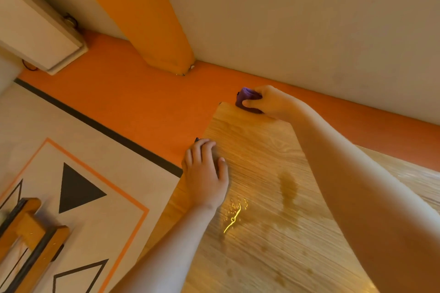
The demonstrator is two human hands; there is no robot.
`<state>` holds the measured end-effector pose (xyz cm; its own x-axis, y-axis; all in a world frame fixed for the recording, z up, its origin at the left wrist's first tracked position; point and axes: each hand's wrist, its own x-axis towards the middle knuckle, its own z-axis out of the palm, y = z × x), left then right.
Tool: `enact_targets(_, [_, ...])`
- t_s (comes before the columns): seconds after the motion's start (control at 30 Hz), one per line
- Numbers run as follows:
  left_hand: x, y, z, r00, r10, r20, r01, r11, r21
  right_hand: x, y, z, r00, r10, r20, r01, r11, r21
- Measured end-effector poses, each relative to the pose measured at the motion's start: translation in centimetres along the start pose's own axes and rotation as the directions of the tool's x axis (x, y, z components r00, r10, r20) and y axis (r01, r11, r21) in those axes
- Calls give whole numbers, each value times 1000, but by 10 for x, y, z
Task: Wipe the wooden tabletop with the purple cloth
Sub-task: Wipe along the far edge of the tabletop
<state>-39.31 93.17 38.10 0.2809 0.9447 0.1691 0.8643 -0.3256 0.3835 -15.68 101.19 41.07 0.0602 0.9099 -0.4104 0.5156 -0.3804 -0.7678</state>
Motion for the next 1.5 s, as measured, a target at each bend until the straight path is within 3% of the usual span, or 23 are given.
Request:
enact_targets(0.13, [1,2,-1,1000,4,6,-4,1000,-5,-49,49,-43,989,98,111,-104,993,55])
enact_targets(0.27, [2,3,-2,1000,2,5,-2,1000,7,-65,61,-53,989,110,99,-118,990,80])
enact_targets(0.43, [0,0,-3,1000,-5,17,5,1000,11,-27,11,-16,997,-76,-17,73,990,-121])
enact_targets(0.57, [2,-1,-3,1000,-8,17,8,1000,14,-12,-13,-4,993,-114,-43,97,954,-285])
enact_targets(0.87, [1,5,-4,1000,-1,11,1,1000,2,-93,76,-68,997,40,72,-26,983,-180])
enact_targets(1.1, [2,6,-3,1000,-4,8,4,1000,24,-170,136,-110,980,186,69,-181,981,-69])
enact_targets(1.33, [2,3,-4,1000,13,-6,-13,1000,6,-113,83,-66,999,35,4,-34,995,-96])
enact_targets(1.5, [2,3,-5,1000,27,-8,-27,1000,-6,-101,71,-60,1000,9,21,-7,997,-81])
